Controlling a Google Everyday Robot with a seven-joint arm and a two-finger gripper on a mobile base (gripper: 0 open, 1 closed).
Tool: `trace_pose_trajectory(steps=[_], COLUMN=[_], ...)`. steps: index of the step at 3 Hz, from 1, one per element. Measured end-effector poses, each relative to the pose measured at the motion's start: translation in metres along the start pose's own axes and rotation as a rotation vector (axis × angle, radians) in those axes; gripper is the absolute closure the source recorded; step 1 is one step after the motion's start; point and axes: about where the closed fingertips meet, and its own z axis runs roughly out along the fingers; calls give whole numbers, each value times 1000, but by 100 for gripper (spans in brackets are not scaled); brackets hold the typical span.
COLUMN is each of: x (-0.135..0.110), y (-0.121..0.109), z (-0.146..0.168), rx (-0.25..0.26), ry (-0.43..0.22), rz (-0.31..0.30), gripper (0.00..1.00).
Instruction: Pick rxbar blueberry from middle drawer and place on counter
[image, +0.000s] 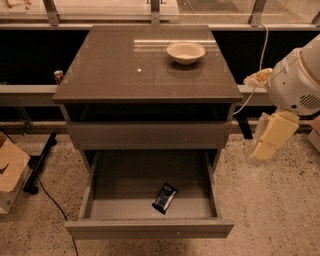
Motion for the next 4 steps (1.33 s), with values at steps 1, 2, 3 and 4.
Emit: trace_pose_trajectory(steps=[1, 2, 3, 4], x=[-2, 0, 6, 6], y=[3, 2, -6, -6], z=[29, 51, 82, 82], rx=[-22, -30, -32, -32], ry=[-80, -117, -152, -152], rz=[28, 56, 86, 86], gripper=[0, 0, 0, 0])
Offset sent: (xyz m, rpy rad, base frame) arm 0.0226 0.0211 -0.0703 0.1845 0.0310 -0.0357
